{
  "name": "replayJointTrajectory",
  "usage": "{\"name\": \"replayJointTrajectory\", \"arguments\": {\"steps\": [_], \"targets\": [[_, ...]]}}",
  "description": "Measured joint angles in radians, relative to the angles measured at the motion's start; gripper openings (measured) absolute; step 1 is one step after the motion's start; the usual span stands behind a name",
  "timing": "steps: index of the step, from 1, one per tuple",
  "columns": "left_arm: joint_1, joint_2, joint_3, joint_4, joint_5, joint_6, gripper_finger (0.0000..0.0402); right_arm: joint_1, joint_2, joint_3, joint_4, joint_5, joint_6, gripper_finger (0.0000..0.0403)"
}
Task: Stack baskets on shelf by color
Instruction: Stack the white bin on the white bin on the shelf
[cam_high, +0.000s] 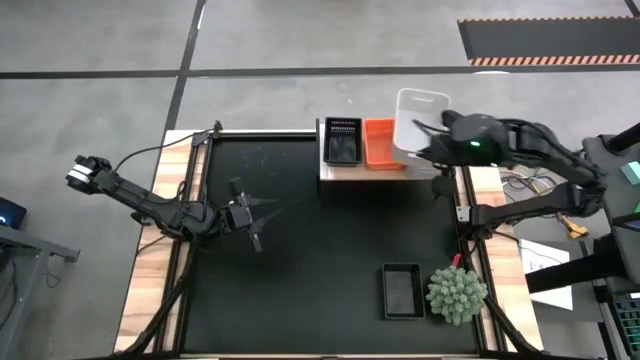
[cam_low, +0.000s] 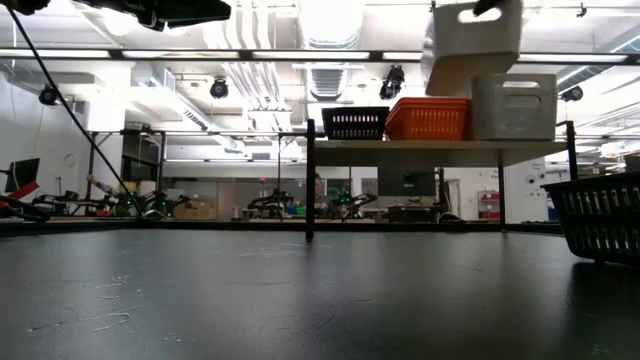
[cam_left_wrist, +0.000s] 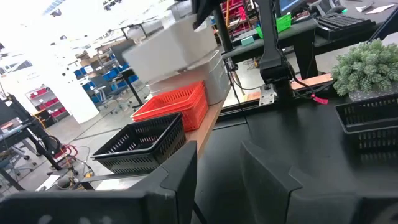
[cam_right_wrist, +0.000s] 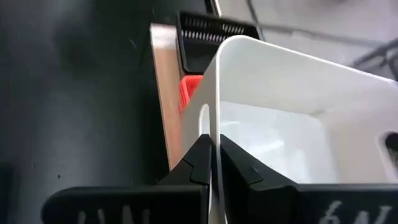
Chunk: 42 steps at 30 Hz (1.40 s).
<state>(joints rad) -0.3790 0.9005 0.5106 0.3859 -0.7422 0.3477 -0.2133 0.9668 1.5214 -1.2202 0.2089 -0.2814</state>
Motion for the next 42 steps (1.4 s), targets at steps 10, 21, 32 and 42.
{"name": "replayJointTrajectory", "arguments": {"steps": [10,21,32,42], "targets": [[0.0,0.0,0.0,0.0,0.0,0.0,0.0106,-0.068,0.18,0.331,-0.258,-0.014,-0.131,0.0008],[0.0,0.0,0.0,0.0,0.0,0.0,0.0106,-0.159,0.127,0.367,-0.352,-0.166,-0.315,0.0008],[0.0,0.0,0.0,0.0,0.0,0.0,0.0106,-0.179,0.055,0.229,-0.3,-0.185,-0.282,0.0008],[0.0,0.0,0.0,0.0,0.0,0.0,0.0106,-0.187,0.057,0.163,-0.271,-0.169,-0.277,0.0008]]}}
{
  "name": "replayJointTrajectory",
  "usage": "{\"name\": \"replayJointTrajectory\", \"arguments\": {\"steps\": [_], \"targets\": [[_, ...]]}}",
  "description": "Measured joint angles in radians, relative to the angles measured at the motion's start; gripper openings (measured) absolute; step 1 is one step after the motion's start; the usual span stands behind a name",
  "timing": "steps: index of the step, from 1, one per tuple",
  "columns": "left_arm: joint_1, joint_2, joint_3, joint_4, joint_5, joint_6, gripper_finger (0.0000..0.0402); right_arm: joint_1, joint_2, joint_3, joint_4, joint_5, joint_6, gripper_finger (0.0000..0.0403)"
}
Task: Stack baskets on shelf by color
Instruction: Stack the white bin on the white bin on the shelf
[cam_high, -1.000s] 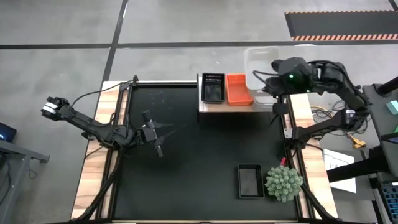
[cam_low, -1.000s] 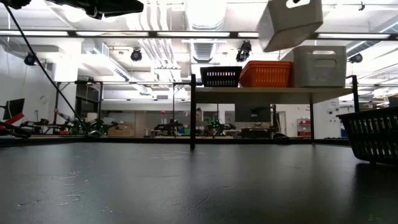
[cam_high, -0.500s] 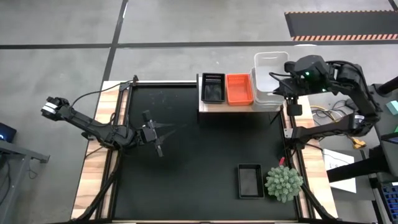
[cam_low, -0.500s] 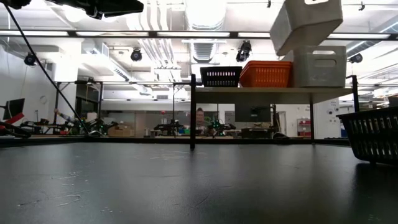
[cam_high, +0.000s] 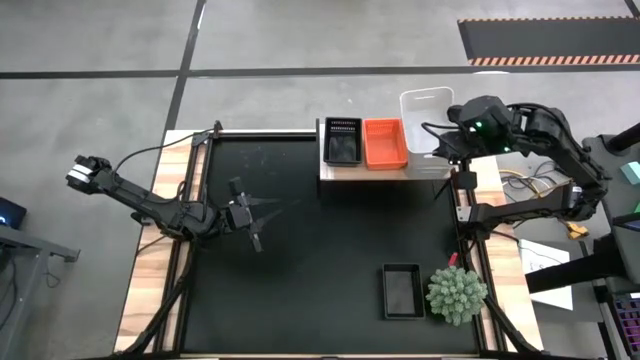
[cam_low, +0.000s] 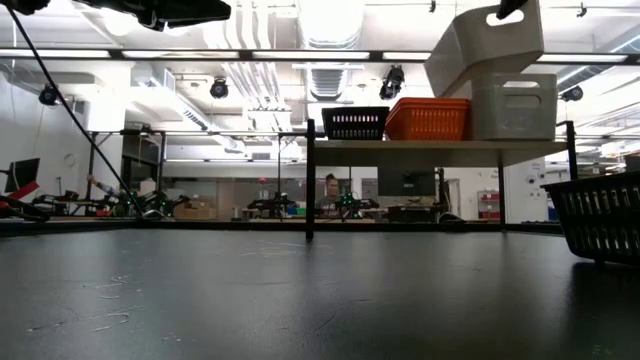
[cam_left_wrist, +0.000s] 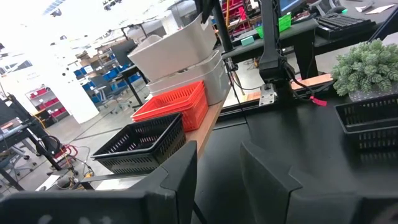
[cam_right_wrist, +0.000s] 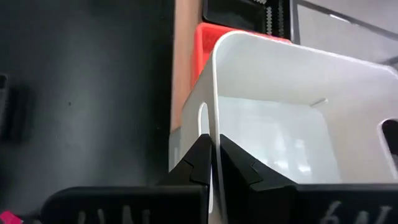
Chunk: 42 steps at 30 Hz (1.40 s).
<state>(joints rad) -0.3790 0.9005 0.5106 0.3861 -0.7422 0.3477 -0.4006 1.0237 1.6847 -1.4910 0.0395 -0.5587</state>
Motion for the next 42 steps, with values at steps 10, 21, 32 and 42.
{"name": "replayJointTrajectory", "arguments": {"steps": [10,21,32,42], "targets": [[0.0,0.0,0.0,0.0,0.0,0.0,0.0106,-0.002,0.0,-0.003,-0.014,0.039,-0.001,0.0008],[0.0,0.0,0.0,0.0,0.0,0.0,0.0106,-0.002,0.009,-0.006,-0.022,0.04,-0.015,0.0008],[0.0,0.0,0.0,0.0,0.0,0.0,0.0106,-0.002,0.013,-0.016,-0.023,0.042,-0.093,0.0008],[0.0,0.0,0.0,0.0,0.0,0.0,0.0106,-0.002,0.013,-0.02,-0.024,0.092,-0.099,0.0008]]}}
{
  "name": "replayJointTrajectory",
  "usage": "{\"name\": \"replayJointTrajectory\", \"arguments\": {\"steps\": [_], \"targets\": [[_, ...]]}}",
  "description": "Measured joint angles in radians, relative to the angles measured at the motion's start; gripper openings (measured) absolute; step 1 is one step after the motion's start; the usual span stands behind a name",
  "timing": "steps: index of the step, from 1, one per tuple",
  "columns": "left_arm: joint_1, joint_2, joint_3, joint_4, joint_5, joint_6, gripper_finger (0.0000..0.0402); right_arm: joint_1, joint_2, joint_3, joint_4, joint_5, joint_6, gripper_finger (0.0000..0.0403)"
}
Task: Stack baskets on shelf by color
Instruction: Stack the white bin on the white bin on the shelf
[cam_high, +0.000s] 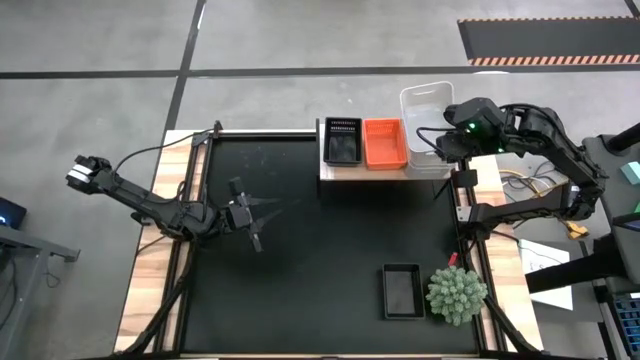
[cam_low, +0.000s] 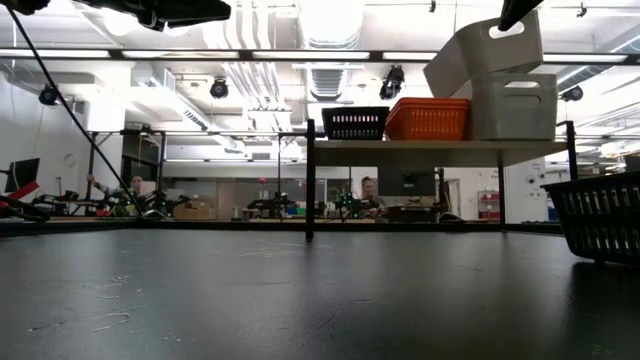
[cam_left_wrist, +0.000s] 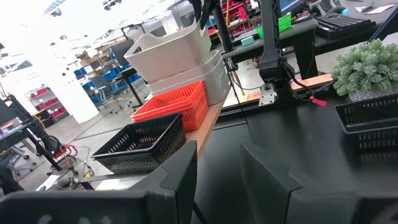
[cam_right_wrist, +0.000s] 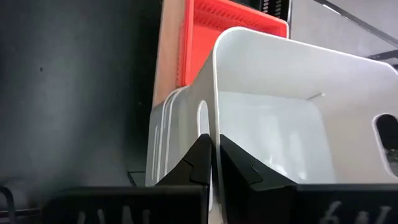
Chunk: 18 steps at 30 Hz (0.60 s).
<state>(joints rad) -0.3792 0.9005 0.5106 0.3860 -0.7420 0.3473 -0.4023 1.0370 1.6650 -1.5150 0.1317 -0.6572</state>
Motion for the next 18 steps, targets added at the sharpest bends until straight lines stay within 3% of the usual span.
{"name": "replayJointTrajectory", "arguments": {"steps": [18], "targets": [[0.0,0.0,0.0,0.0,0.0,0.0,0.0106,0.0,0.001,-0.002,-0.029,0.0,0.01,0.0009]]}}
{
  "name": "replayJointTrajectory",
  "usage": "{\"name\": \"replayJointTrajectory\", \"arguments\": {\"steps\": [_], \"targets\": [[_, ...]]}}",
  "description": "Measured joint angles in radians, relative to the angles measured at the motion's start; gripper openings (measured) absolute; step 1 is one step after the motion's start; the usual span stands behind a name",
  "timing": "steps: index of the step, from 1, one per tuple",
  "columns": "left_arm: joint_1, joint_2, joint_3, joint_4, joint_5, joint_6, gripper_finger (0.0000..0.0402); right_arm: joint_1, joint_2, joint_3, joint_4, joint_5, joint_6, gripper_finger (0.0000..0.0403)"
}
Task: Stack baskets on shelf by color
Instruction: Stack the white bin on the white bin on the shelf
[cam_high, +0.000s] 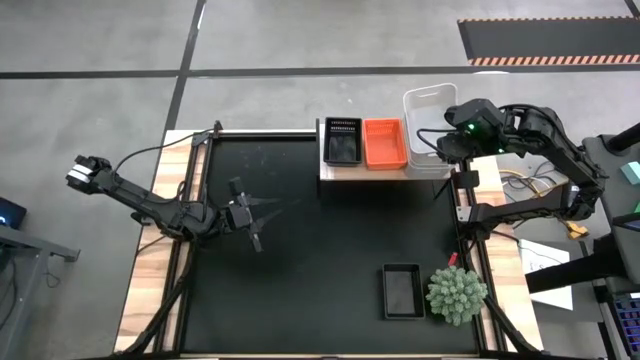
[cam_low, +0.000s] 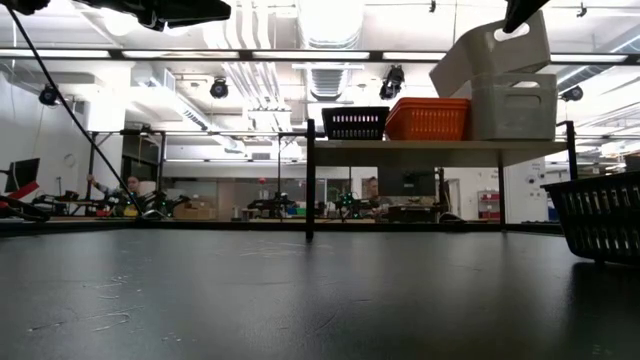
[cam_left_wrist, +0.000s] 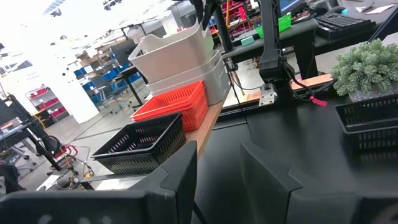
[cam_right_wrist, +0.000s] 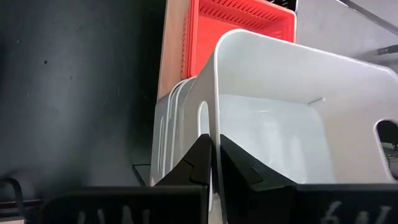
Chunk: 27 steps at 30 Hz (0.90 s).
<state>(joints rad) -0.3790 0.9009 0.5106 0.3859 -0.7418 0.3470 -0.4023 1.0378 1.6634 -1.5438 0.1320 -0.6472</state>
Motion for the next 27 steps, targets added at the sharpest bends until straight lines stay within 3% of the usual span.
{"name": "replayJointTrajectory", "arguments": {"steps": [7,20,27], "targets": [[0.0,0.0,0.0,0.0,0.0,0.0,0.0106,0.0,0.0,0.0,0.004,0.001,0.0,0.0015],[0.0,0.0,0.0,0.0,0.0,0.0,0.0106,0.0,-0.001,0.0,0.008,0.028,0.027,0.0078],[0.0,0.0,0.0,0.0,0.0,-0.001,0.0106,0.0,-0.002,0.0,0.01,0.027,0.047,0.0082]]}}
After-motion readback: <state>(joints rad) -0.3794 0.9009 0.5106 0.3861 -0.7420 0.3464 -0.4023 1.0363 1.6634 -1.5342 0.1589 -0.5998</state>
